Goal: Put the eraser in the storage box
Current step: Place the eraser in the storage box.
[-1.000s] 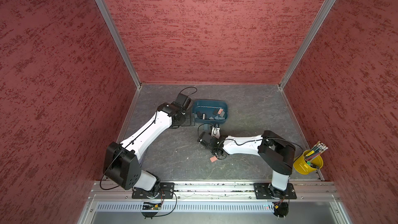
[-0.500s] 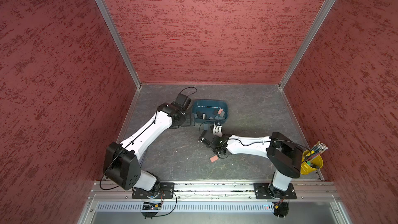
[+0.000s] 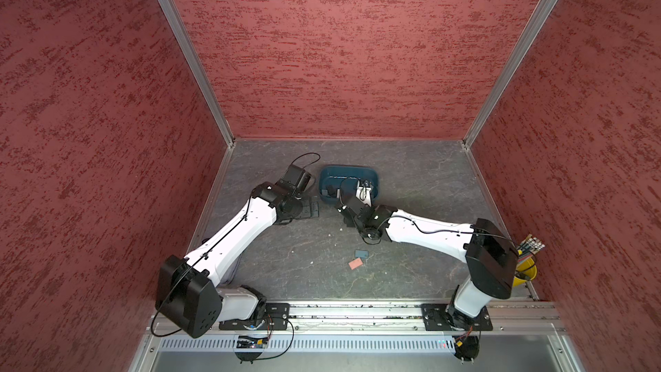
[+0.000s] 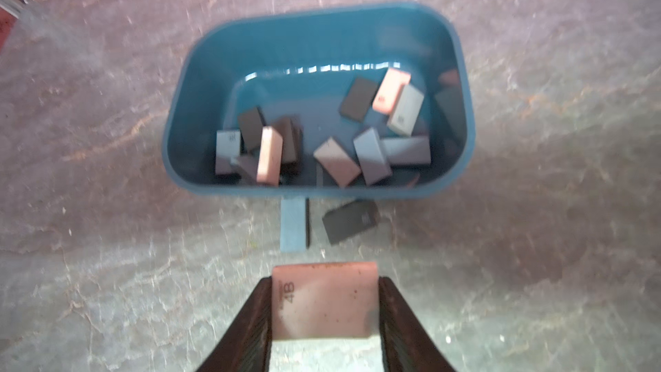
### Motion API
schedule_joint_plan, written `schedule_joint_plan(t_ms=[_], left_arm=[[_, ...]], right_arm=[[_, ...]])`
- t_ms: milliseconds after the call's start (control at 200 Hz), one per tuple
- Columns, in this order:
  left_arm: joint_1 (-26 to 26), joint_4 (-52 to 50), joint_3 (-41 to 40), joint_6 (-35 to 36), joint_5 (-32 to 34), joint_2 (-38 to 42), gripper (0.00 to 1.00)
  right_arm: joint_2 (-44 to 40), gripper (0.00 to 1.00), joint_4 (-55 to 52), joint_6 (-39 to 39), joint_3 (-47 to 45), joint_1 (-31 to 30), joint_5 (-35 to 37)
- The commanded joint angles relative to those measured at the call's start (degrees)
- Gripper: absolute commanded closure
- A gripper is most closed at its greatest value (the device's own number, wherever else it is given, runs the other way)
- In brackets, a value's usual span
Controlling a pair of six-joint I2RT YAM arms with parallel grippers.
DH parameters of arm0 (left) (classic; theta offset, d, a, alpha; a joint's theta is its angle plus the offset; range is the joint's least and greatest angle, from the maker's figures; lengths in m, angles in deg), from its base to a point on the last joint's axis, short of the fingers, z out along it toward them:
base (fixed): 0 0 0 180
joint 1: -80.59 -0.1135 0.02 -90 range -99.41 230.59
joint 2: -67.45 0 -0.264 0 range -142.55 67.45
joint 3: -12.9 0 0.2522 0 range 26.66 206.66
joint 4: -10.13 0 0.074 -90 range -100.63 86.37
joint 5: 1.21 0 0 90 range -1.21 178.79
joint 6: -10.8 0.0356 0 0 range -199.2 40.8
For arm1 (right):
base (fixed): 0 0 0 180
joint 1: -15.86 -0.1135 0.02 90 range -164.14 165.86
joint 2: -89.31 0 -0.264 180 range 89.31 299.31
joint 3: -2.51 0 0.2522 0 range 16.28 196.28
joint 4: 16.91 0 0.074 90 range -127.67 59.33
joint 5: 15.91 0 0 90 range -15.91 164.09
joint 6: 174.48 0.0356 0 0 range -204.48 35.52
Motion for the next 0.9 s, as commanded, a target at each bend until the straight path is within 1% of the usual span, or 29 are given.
schedule_joint_plan(t_ms=[0, 145, 255, 376, 491, 606, 636, 706, 771, 897], left_arm=[[1.0, 0.3, -2.0, -2.8, -0.3, 2.0, 0.0], [2.7, 0.7, -4.9, -5.5, -0.2, 4.8, 0.0], [4.7, 0.9, -6.5, -7.5, 0.2, 6.3, 0.0], [7.3, 1.2, -7.5, -9.7, 1.0, 6.3, 0.0], [10.4, 1.5, -8.0, -11.7, 2.2, 5.5, 0.0], [13.4, 1.7, -8.4, -13.7, 3.3, 5.0, 0.0], [14.2, 1.9, -8.7, -14.4, 3.4, 5.0, 0.0], [16.1, 2.0, -9.0, -16.0, 3.8, 4.9, 0.0], [18.2, 2.0, -9.2, -17.6, 4.4, 4.7, 0.0], [23.1, 2.3, -8.9, -21.2, 5.6, 2.9, 0.0]], right_arm=[[0.6, 0.56, 1.6, -4.3, 2.8, 2.6, -0.6], [2.3, 0.56, 4.1, -6.9, 4.8, 5.7, -3.4], [6.0, 0.56, 4.0, -8.6, 8.4, 8.3, -6.7], [8.9, 0.55, 4.7, -10.1, 10.6, 9.9, -8.8], [11.1, 0.51, 4.6, -10.9, 12.3, 10.9, -10.3], [11.3, 0.45, 5.1, -11.8, 12.8, 12.1, -12.1], [11.1, 0.42, 5.5, -12.3, 12.6, 12.3, -12.6], [10.1, 0.33, 5.7, -13.0, 12.3, 12.5, -13.0], [8.8, 0.21, 5.9, -13.4, 11.6, 12.7, -12.9], [4.5, 0.07, 6.2, -13.1, 8.7, 13.0, -12.2]])
